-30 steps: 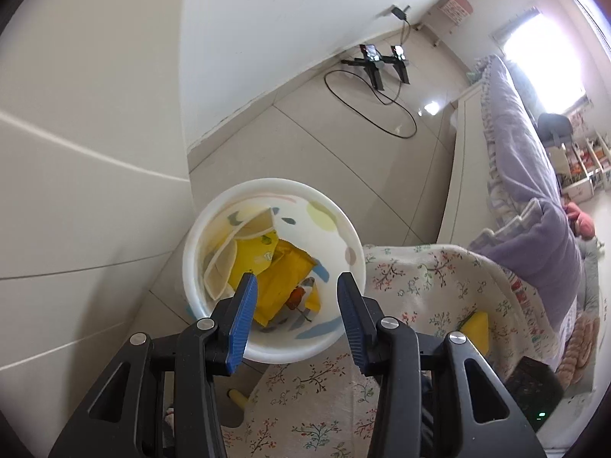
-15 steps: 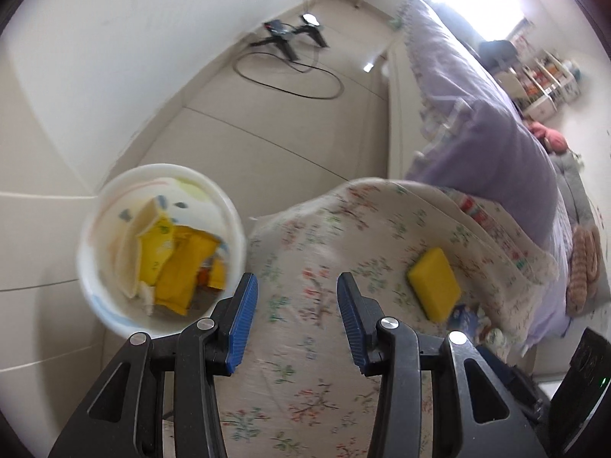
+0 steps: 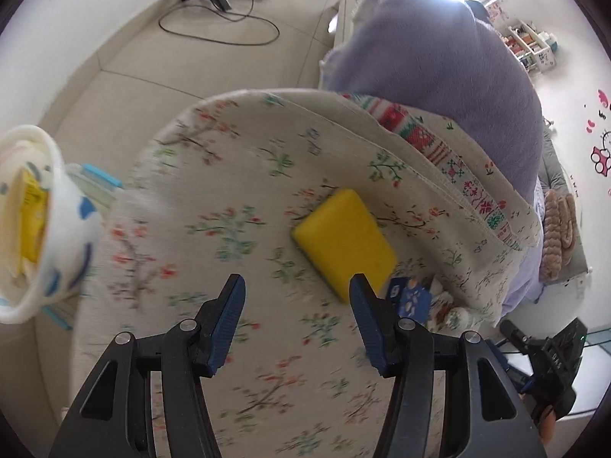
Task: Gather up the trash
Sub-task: 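Grasp the yellow sponge with left tool while right tool grasps white AD bottle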
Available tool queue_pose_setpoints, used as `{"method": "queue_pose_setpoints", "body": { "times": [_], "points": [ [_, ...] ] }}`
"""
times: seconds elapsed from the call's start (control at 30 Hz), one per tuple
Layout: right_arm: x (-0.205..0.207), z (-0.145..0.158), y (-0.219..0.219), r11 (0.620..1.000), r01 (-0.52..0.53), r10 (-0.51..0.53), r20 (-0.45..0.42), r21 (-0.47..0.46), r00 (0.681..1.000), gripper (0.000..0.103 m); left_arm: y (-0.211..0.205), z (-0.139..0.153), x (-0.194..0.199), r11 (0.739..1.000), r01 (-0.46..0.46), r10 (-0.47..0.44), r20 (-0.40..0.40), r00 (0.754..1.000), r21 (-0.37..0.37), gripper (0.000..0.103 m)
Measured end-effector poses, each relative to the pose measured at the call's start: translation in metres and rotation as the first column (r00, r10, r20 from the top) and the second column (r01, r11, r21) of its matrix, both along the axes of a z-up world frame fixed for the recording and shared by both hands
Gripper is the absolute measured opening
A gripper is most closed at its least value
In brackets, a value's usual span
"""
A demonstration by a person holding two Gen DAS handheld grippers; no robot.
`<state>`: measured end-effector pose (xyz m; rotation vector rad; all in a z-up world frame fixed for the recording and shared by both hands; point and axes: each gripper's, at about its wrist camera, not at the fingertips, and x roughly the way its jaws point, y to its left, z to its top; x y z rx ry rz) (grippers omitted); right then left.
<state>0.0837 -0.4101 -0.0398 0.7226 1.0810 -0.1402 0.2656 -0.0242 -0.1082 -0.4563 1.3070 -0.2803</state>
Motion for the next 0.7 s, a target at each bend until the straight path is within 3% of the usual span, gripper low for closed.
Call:
{"method": "queue_pose_setpoints", "body": {
  "times": [0.13, 0.23, 0.3, 0.53, 0.7],
  "points": [
    [-0.005, -0.011, -0.032, 0.994, 0.111, -0.111, -0.022, 0.023, 0.994, 0.072, -0.03, -0.015, 0.01, 0.998, -0.013, 0.011, -0.031, 0.999, -0.062, 0.06],
    [-0.007, -0.025, -0.05, 0.979, 0.183, -0.178, -0.064, 0.085, 0.982, 0.072, -0.044, -0.024, 0.022, 0.997, -0.037, 0.035, -0.034, 0.999, -0.062, 0.06],
    [-0.008, -0.035, -0.062, 0.964, 0.226, -0.214, -0.093, 0.138, 0.972, 0.072, -0.049, -0.033, 0.029, 0.995, -0.079, 0.076, -0.049, 0.996, -0.053, 0.067],
    [-0.013, -0.037, -0.08, 0.951, 0.26, -0.243, -0.116, 0.166, 0.963, 0.072, -0.06, -0.043, 0.034, 0.992, -0.112, 0.109, -0.056, 0.992, -0.053, 0.074],
    [-0.005, -0.051, -0.089, 0.945, 0.289, -0.267, -0.145, 0.156, 0.953, 0.072, -0.076, -0.04, 0.034, 0.998, -0.059, 0.059, -0.025, 0.998, 0.004, 0.071]
  ]
}}
